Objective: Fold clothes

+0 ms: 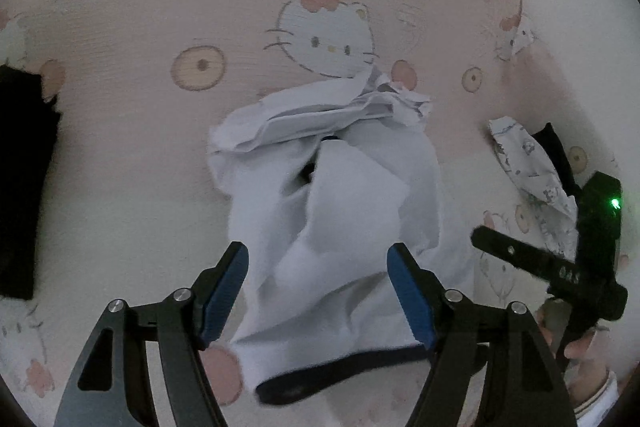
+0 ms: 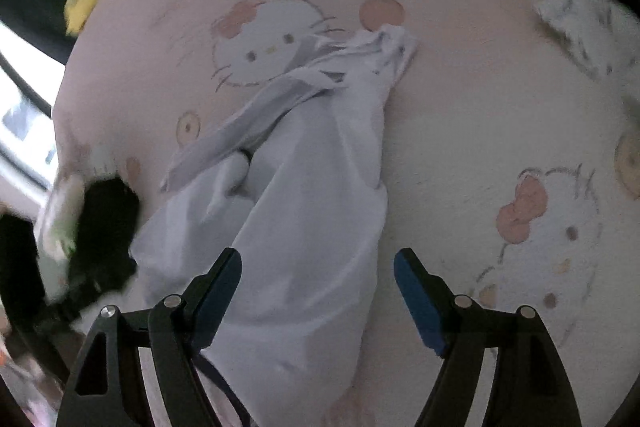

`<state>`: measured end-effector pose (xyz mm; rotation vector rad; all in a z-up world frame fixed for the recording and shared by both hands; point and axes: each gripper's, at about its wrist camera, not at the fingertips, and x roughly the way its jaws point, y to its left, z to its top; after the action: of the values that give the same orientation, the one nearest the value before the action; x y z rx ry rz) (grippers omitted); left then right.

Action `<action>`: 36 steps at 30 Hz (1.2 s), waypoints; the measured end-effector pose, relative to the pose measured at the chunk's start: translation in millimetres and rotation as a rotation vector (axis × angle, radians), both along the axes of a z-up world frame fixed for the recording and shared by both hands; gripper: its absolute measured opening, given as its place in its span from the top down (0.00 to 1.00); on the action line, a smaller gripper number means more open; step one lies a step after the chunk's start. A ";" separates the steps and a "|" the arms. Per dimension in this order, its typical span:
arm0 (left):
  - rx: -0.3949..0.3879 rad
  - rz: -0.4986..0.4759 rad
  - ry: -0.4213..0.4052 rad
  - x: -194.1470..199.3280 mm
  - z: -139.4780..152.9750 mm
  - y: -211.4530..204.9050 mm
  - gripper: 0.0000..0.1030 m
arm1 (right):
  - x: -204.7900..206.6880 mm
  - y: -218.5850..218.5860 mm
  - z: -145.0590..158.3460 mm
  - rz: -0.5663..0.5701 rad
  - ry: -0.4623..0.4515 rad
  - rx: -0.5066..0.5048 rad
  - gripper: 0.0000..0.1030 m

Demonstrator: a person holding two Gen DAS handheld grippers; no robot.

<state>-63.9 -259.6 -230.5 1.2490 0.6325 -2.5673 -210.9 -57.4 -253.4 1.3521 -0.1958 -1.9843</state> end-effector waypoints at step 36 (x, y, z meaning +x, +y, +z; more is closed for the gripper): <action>-0.161 -0.047 0.031 -34.0 -16.4 9.6 0.91 | 2.7 -42.4 -5.2 0.101 0.070 -0.159 0.88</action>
<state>-97.9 -250.0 -246.9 1.1872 0.3970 -2.6200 -208.2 -99.8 -258.6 1.1669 -0.2427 -1.8870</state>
